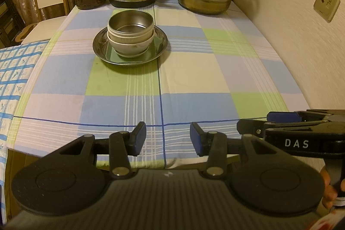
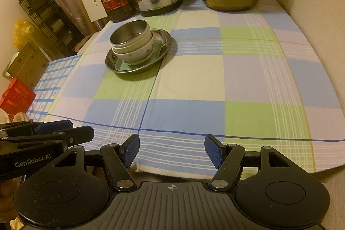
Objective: Organize plates and bowls
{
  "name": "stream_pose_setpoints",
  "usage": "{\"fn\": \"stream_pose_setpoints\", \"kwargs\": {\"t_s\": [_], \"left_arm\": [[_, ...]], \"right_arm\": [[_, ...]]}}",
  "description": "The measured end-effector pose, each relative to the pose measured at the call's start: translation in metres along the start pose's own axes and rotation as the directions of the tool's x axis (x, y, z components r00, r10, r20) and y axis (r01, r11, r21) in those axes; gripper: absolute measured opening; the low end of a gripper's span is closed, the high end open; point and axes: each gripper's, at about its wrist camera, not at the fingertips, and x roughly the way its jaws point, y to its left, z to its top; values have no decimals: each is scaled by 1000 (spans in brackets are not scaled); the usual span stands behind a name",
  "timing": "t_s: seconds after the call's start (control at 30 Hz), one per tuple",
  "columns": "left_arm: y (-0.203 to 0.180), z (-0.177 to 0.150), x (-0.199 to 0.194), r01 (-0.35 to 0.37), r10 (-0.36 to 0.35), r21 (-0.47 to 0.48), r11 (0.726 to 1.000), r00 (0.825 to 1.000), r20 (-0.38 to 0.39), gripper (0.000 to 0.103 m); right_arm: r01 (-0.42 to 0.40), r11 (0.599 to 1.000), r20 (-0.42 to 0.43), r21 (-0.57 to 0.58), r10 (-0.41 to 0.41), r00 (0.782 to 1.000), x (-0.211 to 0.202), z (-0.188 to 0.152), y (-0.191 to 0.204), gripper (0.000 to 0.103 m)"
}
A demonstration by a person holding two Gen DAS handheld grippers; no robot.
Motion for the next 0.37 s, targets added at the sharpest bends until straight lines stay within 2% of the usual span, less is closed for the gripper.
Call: {"fn": "stream_pose_setpoints", "kwargs": {"t_s": [0.37], "left_arm": [[-4, -1, 1, -10, 10, -5, 1000, 1000, 6, 42]], "right_arm": [[-10, 1000, -2, -8, 10, 1000, 1, 1, 0, 67]]}}
